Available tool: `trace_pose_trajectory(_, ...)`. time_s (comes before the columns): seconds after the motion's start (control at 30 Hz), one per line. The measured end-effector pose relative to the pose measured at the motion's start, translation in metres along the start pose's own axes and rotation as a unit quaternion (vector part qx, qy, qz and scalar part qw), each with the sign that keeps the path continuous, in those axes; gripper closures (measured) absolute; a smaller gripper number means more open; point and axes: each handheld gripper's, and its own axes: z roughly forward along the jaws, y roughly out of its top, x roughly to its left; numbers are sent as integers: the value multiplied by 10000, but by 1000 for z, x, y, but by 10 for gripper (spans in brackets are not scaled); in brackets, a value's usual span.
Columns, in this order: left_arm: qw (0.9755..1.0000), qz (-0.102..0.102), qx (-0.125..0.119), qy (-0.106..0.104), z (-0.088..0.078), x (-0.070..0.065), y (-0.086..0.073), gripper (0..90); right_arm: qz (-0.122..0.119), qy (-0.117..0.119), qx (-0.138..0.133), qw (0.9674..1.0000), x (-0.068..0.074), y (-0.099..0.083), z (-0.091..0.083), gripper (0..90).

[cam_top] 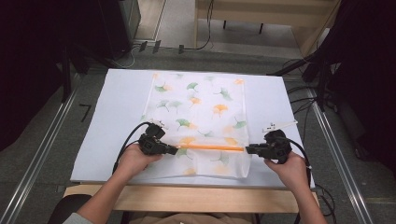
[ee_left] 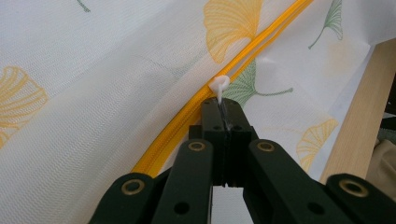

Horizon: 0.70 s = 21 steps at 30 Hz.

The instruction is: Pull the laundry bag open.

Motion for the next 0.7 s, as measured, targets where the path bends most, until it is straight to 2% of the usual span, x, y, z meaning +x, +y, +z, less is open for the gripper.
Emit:
trace_pose_trajectory(0.33, 10000, 10, 73, 45, -2, 2, -2, 900, 13, -1, 7, 10000, -1, 0, 0, 846)
trace_pose_trajectory(0.7, 9998, -99, 126, 77, -17, 11, -13, 900, 26, 3, 4, 10000, -2, 0, -1, 846)
